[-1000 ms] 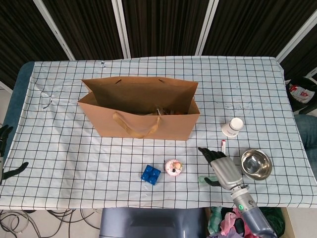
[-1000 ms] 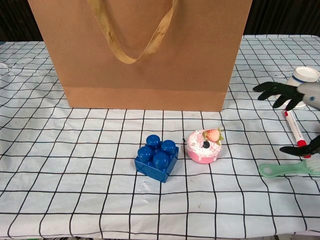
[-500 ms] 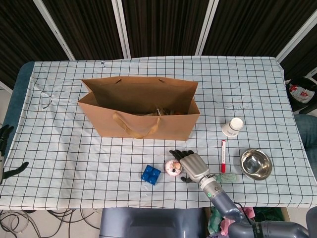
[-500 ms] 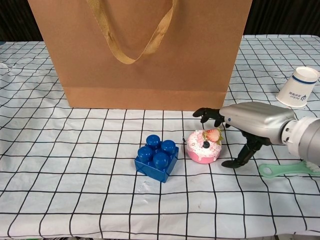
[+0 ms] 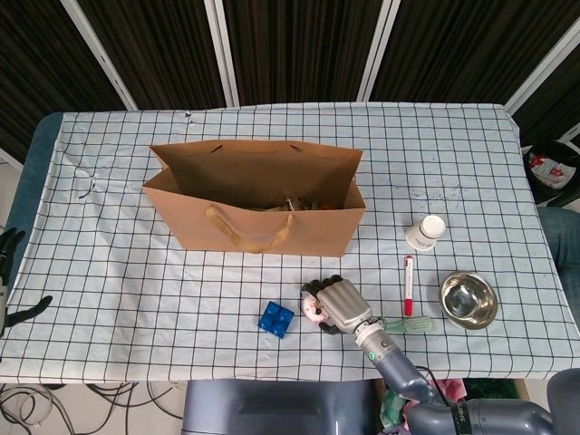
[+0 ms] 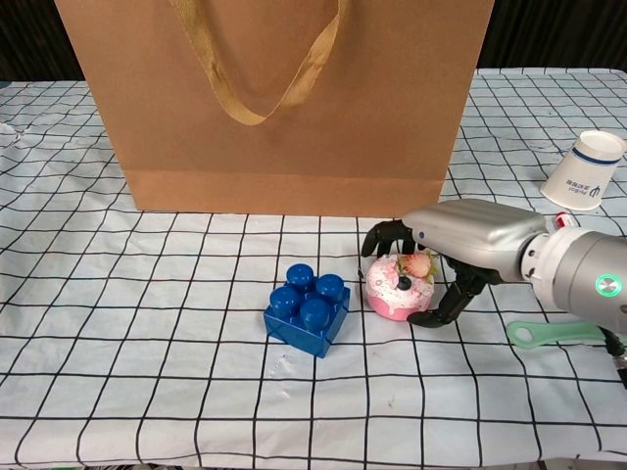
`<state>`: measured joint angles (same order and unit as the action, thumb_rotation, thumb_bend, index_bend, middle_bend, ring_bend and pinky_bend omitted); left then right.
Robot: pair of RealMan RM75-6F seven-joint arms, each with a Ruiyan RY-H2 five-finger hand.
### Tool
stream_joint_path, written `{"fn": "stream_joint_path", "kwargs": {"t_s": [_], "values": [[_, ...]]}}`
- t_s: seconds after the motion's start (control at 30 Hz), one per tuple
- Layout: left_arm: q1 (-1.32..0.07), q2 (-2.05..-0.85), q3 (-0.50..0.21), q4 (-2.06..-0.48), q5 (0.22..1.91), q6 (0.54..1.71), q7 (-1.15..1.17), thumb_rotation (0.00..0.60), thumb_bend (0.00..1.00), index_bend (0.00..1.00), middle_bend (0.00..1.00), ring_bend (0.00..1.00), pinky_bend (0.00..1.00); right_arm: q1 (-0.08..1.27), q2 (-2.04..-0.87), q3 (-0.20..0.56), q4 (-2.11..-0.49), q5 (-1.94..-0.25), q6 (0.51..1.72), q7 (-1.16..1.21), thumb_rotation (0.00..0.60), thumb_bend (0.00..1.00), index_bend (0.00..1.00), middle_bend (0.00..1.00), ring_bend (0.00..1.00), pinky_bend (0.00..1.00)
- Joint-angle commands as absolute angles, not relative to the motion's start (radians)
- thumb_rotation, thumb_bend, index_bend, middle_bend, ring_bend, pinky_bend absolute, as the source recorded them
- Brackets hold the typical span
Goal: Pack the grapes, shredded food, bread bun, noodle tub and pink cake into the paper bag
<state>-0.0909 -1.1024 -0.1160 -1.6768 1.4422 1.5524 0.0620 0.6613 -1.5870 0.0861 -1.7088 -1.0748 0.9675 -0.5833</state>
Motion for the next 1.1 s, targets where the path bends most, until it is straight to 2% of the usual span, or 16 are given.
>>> {"fn": "stream_joint_path", "kwargs": {"t_s": [0.03, 0.2, 0.37, 0.47, 0.57, 0.83, 1.1], "values": [[-0.090, -1.101, -0.116, -1.677, 1.443, 1.553, 0.060, 0.600, 0.08, 0.09, 0.05, 0.00, 0.00, 0.671, -1.595, 0.088, -1.708, -1.060, 0.965, -0.591, 0.600, 0.22, 0.23, 0.23, 0.27, 0.23], [-0.091, -1.099, -0.115, -1.677, 1.442, 1.549, 0.058, 0.600, 0.08, 0.09, 0.05, 0.00, 0.00, 0.683, -1.604, 0.086, -1.693, -1.048, 0.970, -0.607, 0.600, 0.23, 0.26, 0.25, 0.31, 0.23], [-0.091, -1.099, -0.115, -1.677, 1.443, 1.550, 0.057, 0.600, 0.08, 0.09, 0.05, 0.00, 0.00, 0.678, -1.614, 0.090, -1.696, -1.054, 1.004, -0.605, 0.600, 0.36, 0.37, 0.35, 0.44, 0.30], [-0.090, -1.097, -0.113, -1.678, 1.446, 1.549, 0.055, 0.600, 0.08, 0.10, 0.05, 0.00, 0.00, 0.675, -1.608, 0.092, -1.709, -1.057, 1.014, -0.593, 0.600, 0.45, 0.43, 0.38, 0.48, 0.32], [-0.089, -1.097, -0.113, -1.678, 1.447, 1.551, 0.055, 0.600, 0.08, 0.10, 0.05, 0.00, 0.00, 0.670, -1.589, 0.096, -1.735, -1.062, 1.024, -0.578, 0.600, 0.49, 0.45, 0.39, 0.49, 0.32], [-0.088, -1.096, -0.112, -1.680, 1.447, 1.551, 0.055, 0.600, 0.08, 0.10, 0.05, 0.00, 0.00, 0.590, -1.402, 0.139, -1.933, -1.175, 1.142, -0.410, 0.600, 0.48, 0.46, 0.39, 0.48, 0.32], [-0.087, -1.095, -0.106, -1.685, 1.457, 1.552, 0.057, 0.600, 0.08, 0.10, 0.05, 0.00, 0.00, 0.439, -1.194, 0.167, -2.099, -1.352, 1.387, -0.276, 0.600, 0.47, 0.46, 0.39, 0.48, 0.32]]}}
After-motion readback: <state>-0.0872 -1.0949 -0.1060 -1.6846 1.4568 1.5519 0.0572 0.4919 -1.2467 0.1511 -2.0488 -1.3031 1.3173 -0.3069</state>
